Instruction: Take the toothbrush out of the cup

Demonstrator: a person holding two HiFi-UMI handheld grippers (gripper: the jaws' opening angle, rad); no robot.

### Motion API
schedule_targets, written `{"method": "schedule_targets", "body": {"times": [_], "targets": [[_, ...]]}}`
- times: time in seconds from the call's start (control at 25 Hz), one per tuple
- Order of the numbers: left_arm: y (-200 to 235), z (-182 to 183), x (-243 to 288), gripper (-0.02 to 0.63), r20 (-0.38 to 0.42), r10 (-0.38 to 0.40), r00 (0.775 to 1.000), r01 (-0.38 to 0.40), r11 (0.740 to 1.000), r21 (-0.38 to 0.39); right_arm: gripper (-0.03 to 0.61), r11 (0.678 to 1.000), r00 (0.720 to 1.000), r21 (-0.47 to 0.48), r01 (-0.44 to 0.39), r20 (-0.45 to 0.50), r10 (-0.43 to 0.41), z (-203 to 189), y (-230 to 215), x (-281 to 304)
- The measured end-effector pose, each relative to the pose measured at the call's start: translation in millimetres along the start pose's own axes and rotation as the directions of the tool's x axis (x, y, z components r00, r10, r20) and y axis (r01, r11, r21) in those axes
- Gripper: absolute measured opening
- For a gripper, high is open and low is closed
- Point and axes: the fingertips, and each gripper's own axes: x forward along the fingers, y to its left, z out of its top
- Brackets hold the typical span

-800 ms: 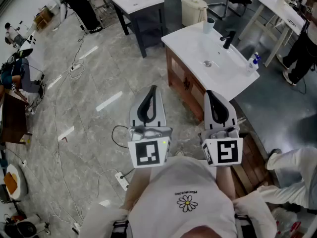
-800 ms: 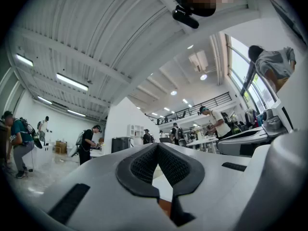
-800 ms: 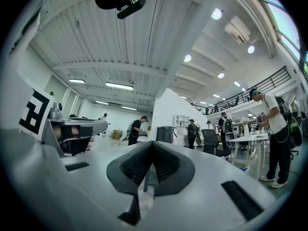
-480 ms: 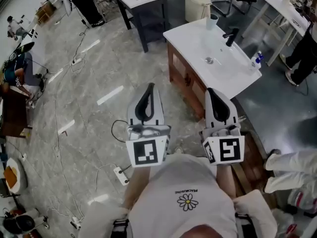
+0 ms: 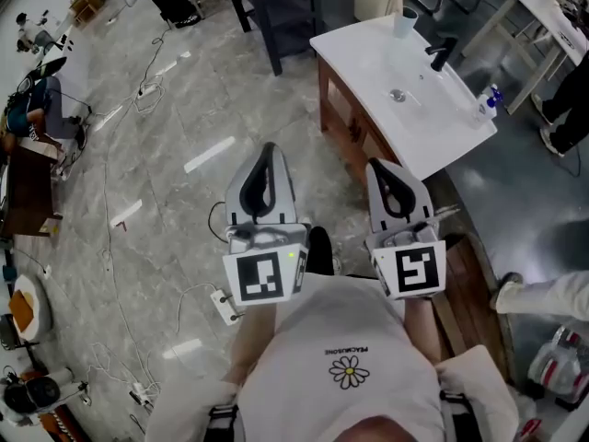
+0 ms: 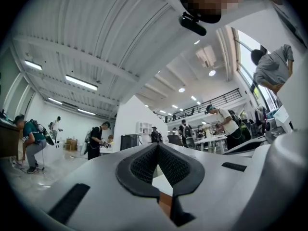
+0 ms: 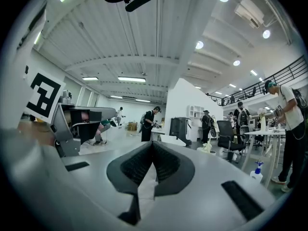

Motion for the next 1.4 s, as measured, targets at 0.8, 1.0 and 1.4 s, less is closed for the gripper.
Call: {"method": "schedule_targets", "body": {"times": [0.8,1.0,1.4], "targets": [[32.2,-42.0,194.5,0.015,0.024,-0.115,0.993,0.115,0.993,-0.020,0.011,0.988,0.993,0.095,0.122,-0.008,-0.122,-30.0,-102.8,159.9],[63.9,-45.0,280.0,0.015,0.041,-0.133,0.990,0.136,0.987,-0.079,0.011,0.978,0.983,0.096,0.184,-0.027,-0.182,-23.7,-138.4,241.4],[121.6,-57.3,408.5,0.015,0.064,-0.181,0.982,0.187,0.975,-0.121,0.011,0.951,0.961,0.141,0.277,-0.030,-0.275,-18.8,-184.9,360.9]]}}
